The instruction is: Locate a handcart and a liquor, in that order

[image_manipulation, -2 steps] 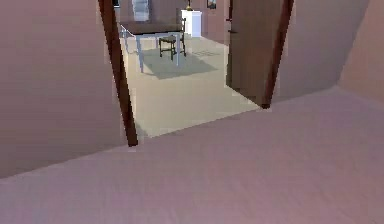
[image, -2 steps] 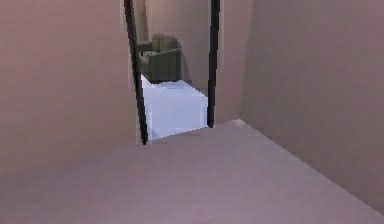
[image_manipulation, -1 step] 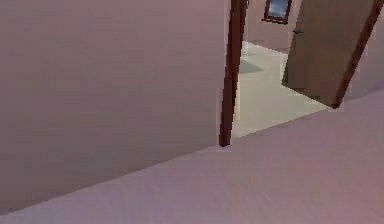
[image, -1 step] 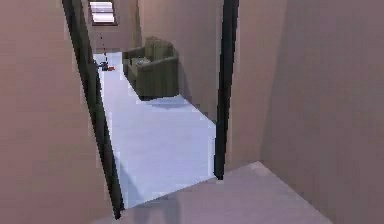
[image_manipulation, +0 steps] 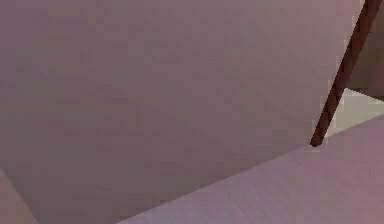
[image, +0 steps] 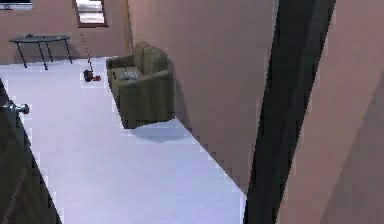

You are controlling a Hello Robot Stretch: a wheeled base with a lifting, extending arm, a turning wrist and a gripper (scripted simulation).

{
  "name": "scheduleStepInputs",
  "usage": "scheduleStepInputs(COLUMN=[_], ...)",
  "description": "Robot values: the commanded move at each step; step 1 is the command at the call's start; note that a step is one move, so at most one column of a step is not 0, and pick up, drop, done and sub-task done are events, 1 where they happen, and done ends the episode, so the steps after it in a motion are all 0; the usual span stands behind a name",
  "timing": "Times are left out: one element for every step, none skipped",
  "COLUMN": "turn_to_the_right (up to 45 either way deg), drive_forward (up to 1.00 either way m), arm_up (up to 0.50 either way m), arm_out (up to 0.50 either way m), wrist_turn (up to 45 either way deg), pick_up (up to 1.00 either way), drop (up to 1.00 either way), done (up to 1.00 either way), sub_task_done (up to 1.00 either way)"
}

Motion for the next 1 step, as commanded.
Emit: scheduleStepInputs(turn_to_the_right=[0.0], drive_forward=[0.2], arm_up=[0.0], arm_out=[0.0], wrist_turn=[0.0], pick_up=[0.0], drop=[0.0], done=[0.0], sub_task_done=[0.0])
